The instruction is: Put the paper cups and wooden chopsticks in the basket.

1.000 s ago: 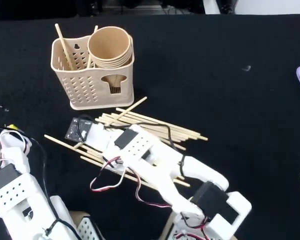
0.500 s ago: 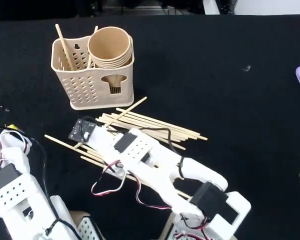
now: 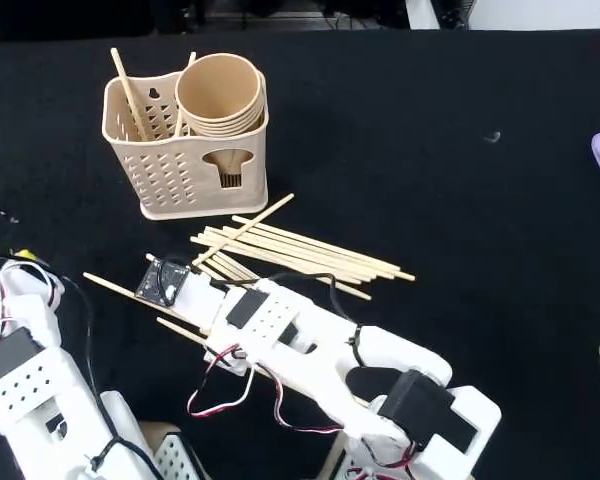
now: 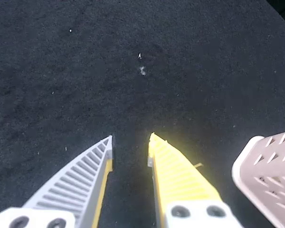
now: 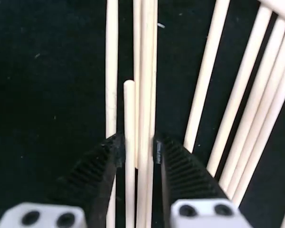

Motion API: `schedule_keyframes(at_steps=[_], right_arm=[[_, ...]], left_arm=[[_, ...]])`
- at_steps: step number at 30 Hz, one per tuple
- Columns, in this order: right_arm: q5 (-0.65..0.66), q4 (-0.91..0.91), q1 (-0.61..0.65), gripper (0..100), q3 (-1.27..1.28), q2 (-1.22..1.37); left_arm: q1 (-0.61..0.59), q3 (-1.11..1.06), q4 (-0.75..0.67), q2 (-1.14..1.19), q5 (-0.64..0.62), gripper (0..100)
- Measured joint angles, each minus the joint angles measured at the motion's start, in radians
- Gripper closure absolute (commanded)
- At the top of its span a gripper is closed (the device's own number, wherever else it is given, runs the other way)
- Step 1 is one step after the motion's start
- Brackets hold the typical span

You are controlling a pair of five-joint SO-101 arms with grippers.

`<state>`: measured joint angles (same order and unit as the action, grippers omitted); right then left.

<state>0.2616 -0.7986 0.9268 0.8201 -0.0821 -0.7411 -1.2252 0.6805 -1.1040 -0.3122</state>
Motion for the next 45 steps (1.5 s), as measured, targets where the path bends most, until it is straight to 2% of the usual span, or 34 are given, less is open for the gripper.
schedule_keyframes(at_steps=[7,13,24,37,45], right_arm=[[0.002,-0.005,0.005,98.8,0.006,-0.058],[0.02,-0.055,-0.092,98.8,0.043,-0.229],[0.031,-0.009,-0.118,98.8,0.068,-0.393],[0.031,-0.005,-0.118,98.8,-0.308,-0.388],[-0.098,-0.146,-0.12,98.7,-0.684,-0.388]], left_arm=[[0.0,0.002,0.0,0.0,0.0,87],[0.0,0.002,0.0,0.0,0.0,87],[0.0,0.002,0.0,0.0,0.0,87],[0.0,-0.006,0.0,0.0,0.0,87],[0.0,-0.026,0.0,0.0,-0.041,87]])
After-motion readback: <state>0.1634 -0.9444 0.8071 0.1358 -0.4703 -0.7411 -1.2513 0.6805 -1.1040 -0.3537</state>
